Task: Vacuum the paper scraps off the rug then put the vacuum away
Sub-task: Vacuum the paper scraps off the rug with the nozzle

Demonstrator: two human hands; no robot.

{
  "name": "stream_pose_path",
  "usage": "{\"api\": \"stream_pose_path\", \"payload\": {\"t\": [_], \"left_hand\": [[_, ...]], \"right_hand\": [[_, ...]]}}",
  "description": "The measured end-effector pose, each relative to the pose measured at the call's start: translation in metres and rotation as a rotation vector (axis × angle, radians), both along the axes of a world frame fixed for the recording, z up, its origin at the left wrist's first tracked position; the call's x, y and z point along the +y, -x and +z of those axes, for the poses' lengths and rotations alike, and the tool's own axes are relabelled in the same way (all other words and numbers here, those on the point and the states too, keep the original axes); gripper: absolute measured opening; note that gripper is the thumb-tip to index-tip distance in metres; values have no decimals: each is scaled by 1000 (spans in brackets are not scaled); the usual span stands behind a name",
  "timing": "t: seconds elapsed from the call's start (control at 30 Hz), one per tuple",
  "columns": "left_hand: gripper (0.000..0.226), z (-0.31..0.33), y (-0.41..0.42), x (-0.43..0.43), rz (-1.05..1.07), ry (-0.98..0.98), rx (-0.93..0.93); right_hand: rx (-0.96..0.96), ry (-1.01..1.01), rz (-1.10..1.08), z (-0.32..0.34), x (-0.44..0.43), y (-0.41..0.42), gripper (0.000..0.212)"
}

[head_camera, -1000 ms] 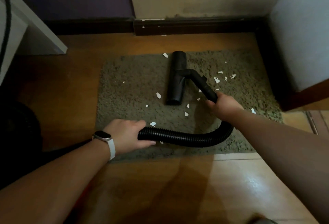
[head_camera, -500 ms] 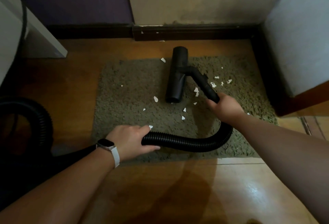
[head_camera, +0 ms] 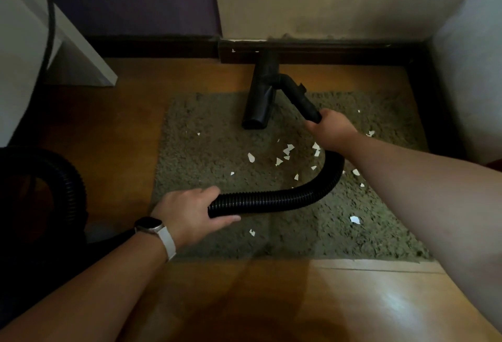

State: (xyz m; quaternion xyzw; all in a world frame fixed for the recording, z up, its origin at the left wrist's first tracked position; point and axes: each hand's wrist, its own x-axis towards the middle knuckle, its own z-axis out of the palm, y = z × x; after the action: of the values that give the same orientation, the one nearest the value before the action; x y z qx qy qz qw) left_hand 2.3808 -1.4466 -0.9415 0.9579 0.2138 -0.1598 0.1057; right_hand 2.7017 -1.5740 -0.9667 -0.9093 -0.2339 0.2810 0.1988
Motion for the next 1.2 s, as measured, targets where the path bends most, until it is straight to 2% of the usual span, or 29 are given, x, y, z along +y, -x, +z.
{"api": "stream_pose_path", "payload": {"t": [0.13,0.33,0.57,0.77,0.97,1.03,1.2], "left_hand": [[45,-1,8,4,6,28,-10],[46,-5,10,8,4,33,-11],[55,-9,-4,4,-15,28,36],[70,-13,-14,-3,-64,34,-10],[79,-11,-12,-9,-117,39,-42],[77,-9,-10,-11,-119,33,-40],[56,-3,-5,-11,-90,29,-19]], "right_hand": [[27,39,21,-13,17,3,32],[47,125,7,-26,9,4,43],[64,136,-76,-24,-27,2,25],[40,152,-99,-15,-59,1,37],[-23,74,-59,-6,-65,8,32],[-58,67,-27,-4,-58,11,30],[-53,81,9,0,-33,6,32]]}}
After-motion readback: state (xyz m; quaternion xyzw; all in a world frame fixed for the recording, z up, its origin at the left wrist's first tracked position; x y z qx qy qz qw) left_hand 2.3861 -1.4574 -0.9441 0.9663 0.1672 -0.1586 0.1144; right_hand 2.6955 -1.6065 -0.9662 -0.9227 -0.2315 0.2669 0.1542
